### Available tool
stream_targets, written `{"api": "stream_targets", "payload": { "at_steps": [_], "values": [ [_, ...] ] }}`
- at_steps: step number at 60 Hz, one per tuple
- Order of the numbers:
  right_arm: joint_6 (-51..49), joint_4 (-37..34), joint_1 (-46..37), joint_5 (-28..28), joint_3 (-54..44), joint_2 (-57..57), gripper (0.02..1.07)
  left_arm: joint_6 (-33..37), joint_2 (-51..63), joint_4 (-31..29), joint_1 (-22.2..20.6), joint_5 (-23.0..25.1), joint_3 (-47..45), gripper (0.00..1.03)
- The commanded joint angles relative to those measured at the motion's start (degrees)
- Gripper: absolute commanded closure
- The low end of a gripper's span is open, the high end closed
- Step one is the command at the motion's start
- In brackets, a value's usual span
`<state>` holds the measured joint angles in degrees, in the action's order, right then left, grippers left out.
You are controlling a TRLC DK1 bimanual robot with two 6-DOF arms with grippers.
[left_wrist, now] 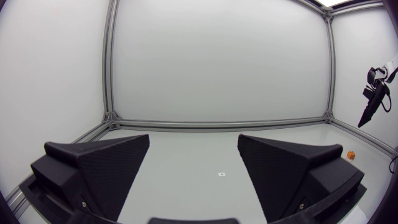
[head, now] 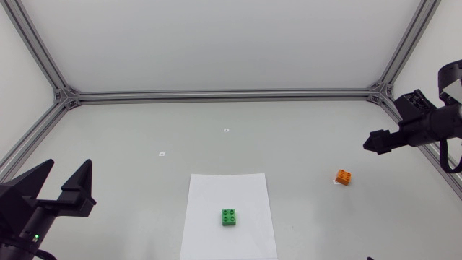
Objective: Pick up the orange 2x2 brick with the right arm and stack it on top of the green 2x2 brick in the center
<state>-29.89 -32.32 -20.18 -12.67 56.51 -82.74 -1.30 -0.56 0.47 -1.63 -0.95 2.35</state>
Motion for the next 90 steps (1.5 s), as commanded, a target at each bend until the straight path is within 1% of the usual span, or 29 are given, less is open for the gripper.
{"api": "stream_targets", "payload": {
  "at_steps": [1, 4, 10, 13, 15, 18, 23, 30, 39, 44, 48, 54, 64, 69, 71, 76, 80, 86, 90],
  "values": [
    [-7.90, -3.02, 1.64, 3.09, 2.46, -3.31, 0.07, 0.33, -0.32, -0.65, 0.05, 0.16, -2.35, 0.04],
    [-9.84, -4.69, 2.08, 3.96, 2.99, -4.54, 0.07, 0.33, -0.32, -0.65, 0.05, 0.16, -2.35, 0.04],
    [-17.57, -7.41, 3.75, 4.14, 1.67, -5.68, 0.07, 0.33, -0.32, -0.65, 0.05, 0.16, -2.35, 0.04],
    [-21.35, -6.97, 4.72, 4.05, 0.35, -5.68, 0.07, 0.33, -0.32, -0.65, 0.05, 0.16, -2.35, 0.04],
    [-21.88, -6.36, 5.33, 4.76, 0.27, -6.65, 0.07, 0.33, -0.32, -0.65, 0.05, 0.16, -2.35, 0.04],
    [-22.93, -7.76, 6.12, 5.90, 1.58, -9.02, 0.07, 0.42, -0.32, -0.65, 0.05, 0.16, -2.35, 0.04],
    [-25.75, -11.72, 6.47, 5.63, 4.40, -12.53, 0.07, 0.33, -0.32, -0.65, 0.05, 0.16, -2.35, 0.04],
    [-28.03, -13.74, 7.35, 5.99, 6.77, -16.23, 0.07, 0.33, -0.32, -0.65, 0.05, 0.16, -2.35, 0.04],
    [-29.79, -14.09, 8.93, 6.51, 6.59, -17.02, 0.07, 0.33, -0.32, -0.65, 0.05, 0.16, -2.35, 0.04],
    [-30.76, -13.39, 10.08, 7.92, 6.15, -17.63, 0.07, 0.33, -0.32, -0.65, 0.05, 0.16, -2.35, 0.04],
    [-31.02, -13.21, 10.52, 8.97, 6.77, -19.13, 0.07, 0.33, -0.32, -0.65, 0.05, 0.16, -2.35, 0.04],
    [-31.46, -13.30, 10.60, 9.06, 8.44, -21.06, 0.07, 0.33, -0.32, -0.65, 0.05, 0.16, -2.35, 0.04],
    [-31.99, -13.83, 10.69, 9.06, 10.37, -23.52, 0.13, 0.33, -0.32, -0.65, 0.05, 0.16, -2.35, 0.04],
    [-32.25, -13.91, 10.78, 9.15, 10.73, -24.05, 0.14, 0.33, -0.32, -0.65, 0.05, 0.16, -2.35, 0.04],
    [-32.43, -14.00, 10.87, 9.15, 10.81, -24.31, 0.16, 0.33, -0.32, -0.65, 0.05, 0.16, -2.35, 0.04],
    [-33.13, -14.00, 10.87, 9.15, 10.55, -24.75, 0.17, 0.33, -0.32, -0.65, 0.05, 0.16, -2.35, 0.04],
    [-33.48, -14.09, 10.87, 9.15, 10.46, -25.10, 0.22, 0.33, -0.32, -0.65, 0.05, 0.16, -2.35, 0.04],
    [-34.09, -14.09, 10.78, 9.15, 10.20, -25.45, 0.23, 0.33, -0.32, -0.65, 0.05, 0.16, -2.35, 0.04],
    [-34.45, -14.09, 10.87, 9.15, 9.93, -25.45, 0.25, 0.33, -0.32, -0.65, 0.05, 0.16, -2.35, 0.04]
  ]
}}
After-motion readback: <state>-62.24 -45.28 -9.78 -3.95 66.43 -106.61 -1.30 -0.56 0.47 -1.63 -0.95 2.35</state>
